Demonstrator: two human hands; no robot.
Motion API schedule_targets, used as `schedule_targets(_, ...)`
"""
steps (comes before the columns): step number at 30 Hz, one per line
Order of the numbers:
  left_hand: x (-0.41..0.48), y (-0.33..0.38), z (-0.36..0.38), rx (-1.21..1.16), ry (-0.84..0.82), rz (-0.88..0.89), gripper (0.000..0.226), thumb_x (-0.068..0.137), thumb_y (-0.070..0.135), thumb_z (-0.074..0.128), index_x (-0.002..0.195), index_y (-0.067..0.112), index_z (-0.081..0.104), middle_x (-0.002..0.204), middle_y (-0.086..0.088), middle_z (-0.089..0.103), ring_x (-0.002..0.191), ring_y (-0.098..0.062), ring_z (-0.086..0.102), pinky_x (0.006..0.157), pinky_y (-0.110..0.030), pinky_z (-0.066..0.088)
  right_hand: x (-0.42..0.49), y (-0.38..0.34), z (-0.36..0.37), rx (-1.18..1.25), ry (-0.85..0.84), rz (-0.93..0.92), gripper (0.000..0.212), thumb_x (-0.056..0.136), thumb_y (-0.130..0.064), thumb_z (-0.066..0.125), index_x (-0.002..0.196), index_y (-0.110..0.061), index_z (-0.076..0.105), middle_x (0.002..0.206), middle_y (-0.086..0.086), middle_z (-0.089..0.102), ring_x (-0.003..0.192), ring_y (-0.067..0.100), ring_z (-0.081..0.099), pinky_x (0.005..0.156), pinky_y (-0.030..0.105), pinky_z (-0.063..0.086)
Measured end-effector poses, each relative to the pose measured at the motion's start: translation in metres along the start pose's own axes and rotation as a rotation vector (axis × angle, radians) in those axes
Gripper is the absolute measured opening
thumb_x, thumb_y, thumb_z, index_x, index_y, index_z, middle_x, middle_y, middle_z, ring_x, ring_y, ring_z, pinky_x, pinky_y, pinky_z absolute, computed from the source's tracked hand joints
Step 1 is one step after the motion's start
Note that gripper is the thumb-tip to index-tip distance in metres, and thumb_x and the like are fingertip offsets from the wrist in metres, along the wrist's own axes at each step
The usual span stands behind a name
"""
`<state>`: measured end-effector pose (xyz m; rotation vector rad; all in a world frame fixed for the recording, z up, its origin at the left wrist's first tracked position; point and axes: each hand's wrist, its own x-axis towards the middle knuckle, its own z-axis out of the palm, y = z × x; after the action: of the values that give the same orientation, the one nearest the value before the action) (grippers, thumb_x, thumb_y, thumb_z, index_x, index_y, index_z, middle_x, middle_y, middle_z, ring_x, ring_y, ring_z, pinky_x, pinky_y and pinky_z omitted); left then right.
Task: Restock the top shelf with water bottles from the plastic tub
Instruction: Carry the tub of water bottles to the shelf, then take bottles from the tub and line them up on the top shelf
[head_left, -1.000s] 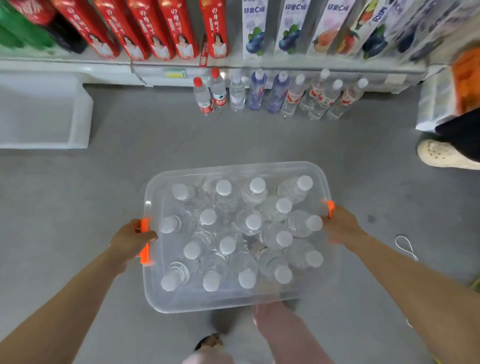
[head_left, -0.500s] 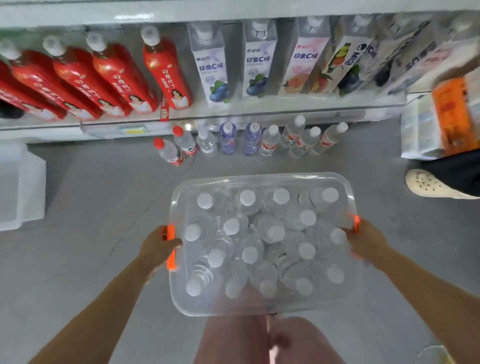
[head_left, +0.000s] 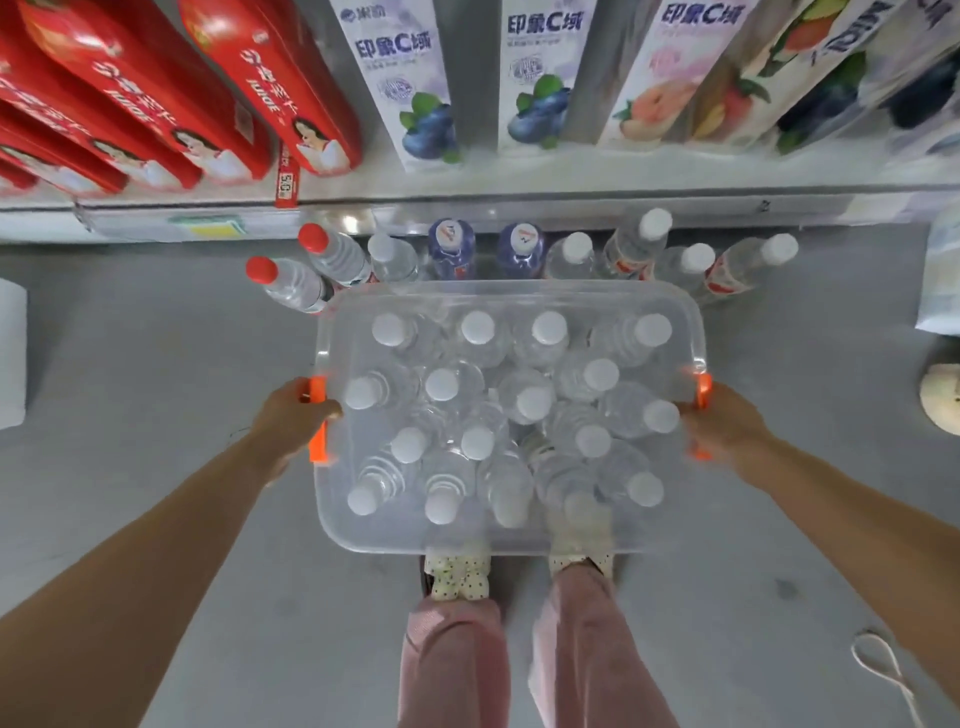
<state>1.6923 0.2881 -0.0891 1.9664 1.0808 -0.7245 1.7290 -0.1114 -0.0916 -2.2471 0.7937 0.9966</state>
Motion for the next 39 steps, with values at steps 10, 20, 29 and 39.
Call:
schedule_targets(10, 0.057, -0.005, 0.018, -0.032, -0.013, -0.009, 0.017, 0.079, 0.003, 0.061, 0.078, 0.019, 0.053, 0.073, -0.005, 0.053, 0.074, -0.026, 0.051, 0.075, -0.037, 0.044, 0.051, -0.009, 0.029, 0.058, -0.02, -0.003, 0.029, 0.082, -0.017, 0.067, 0.11, -0.011, 0.061, 0.094, 0.019, 0.067, 0.083, 0.038, 0.067, 0.073, 0.054, 0.056)
schedule_targets(20, 0.077, -0.007, 0.018, -0.028, -0.033, -0.033, 0.021, 0.08, 0.004, 0.063, 0.099, 0.012, 0.059, 0.083, -0.012, 0.055, 0.08, -0.026, 0.052, 0.084, -0.043, 0.048, 0.068, -0.011, 0.045, 0.097, -0.008, 0.034, 0.039, 0.085, -0.013, 0.065, 0.123, -0.012, 0.055, 0.104, 0.019, 0.062, 0.09, 0.037, 0.061, 0.076, 0.055, 0.055)
schedule_targets(29, 0.077, -0.014, 0.024, -0.06, 0.014, 0.004, 0.027, 0.084, 0.007, 0.061, 0.111, 0.009, 0.056, 0.093, -0.01, 0.054, 0.087, -0.024, 0.049, 0.075, -0.034, 0.04, 0.079, -0.003, 0.062, 0.056, 0.163, 0.029, 0.042, 0.085, -0.012, 0.058, 0.126, -0.008, 0.054, 0.113, 0.022, 0.062, 0.104, 0.043, 0.059, 0.085, 0.056, 0.05)
schedule_targets(39, 0.042, 0.006, 0.027, 0.2, 0.24, 0.552, 0.076, 0.087, -0.004, 0.045, 0.149, 0.005, 0.002, 0.157, -0.014, 0.0, 0.145, -0.026, -0.001, 0.115, -0.032, 0.003, -0.02, -0.053, 0.087, -0.007, 0.532, -0.73, 0.048, 0.078, -0.001, 0.054, 0.126, 0.005, 0.046, 0.13, 0.026, 0.04, 0.121, 0.032, 0.04, 0.106, 0.025, 0.032)
